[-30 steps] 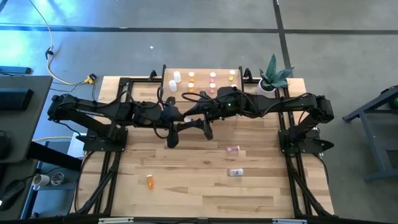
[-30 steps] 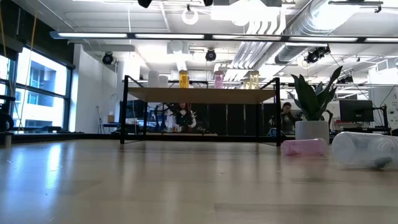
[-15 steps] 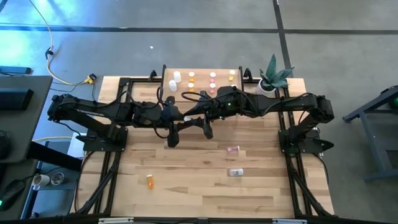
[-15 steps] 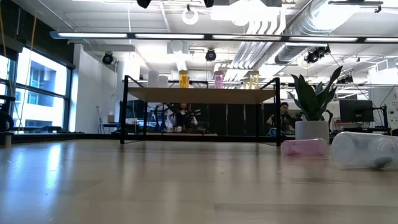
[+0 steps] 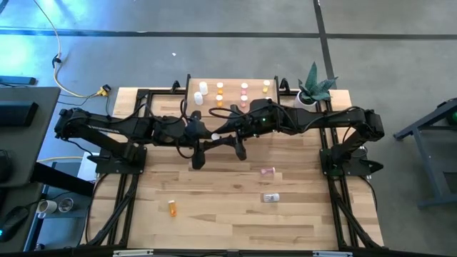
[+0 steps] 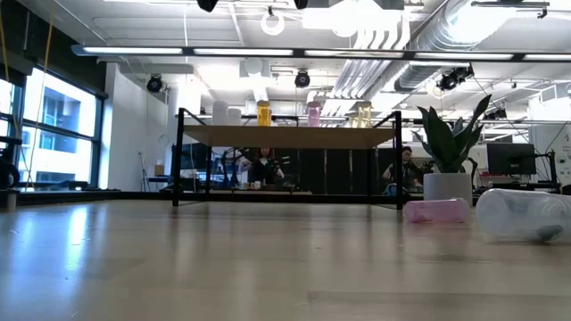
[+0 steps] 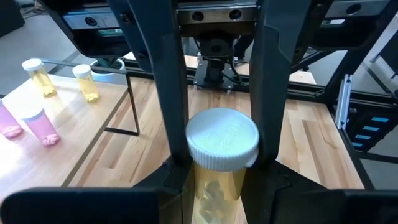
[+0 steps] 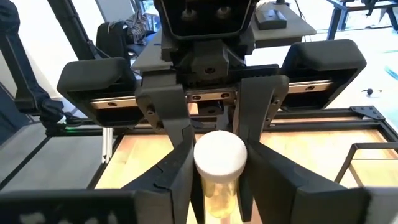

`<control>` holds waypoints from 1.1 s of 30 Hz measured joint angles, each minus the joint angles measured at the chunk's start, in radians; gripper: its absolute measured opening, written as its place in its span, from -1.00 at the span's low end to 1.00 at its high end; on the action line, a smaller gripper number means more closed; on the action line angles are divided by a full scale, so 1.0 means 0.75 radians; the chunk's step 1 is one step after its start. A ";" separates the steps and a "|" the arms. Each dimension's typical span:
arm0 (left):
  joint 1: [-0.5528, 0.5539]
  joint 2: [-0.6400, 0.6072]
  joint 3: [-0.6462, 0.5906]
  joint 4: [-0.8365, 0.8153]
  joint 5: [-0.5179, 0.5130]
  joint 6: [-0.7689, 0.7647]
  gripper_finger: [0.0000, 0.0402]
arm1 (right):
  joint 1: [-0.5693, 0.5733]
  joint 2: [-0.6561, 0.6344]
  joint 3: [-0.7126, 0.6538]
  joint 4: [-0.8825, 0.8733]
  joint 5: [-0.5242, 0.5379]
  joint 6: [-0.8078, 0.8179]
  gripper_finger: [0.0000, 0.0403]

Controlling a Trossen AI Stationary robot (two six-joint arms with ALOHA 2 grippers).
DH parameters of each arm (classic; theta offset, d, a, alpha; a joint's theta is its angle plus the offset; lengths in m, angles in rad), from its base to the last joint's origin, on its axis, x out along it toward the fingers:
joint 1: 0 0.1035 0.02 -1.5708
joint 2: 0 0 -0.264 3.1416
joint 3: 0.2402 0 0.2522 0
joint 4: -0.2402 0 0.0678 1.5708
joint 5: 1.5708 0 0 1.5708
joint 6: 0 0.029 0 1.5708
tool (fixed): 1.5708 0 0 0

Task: Pick and place medicine bottles onto shelf by color
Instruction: Put the yellow pill bottle aligned with the other yellow pill bottles on the shelf

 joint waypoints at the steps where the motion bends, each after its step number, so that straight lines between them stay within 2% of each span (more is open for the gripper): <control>1: 0.000 0.000 0.000 0.000 0.000 0.000 -0.57 | 0.000 0.000 0.000 0.000 0.000 0.000 -0.38; 8: 0.000 0.000 0.000 -0.001 0.004 -0.005 -0.57 | 0.000 -0.001 0.000 -0.001 0.001 0.016 -0.51; 19: 0.000 0.000 0.001 -0.012 0.005 -0.001 -0.56 | 0.000 -0.001 -0.001 -0.001 0.003 0.020 -0.52; 33: 0.004 -0.002 0.003 -0.067 0.013 0.004 -0.06 | 0.000 0.002 -0.003 -0.008 0.032 0.036 -0.53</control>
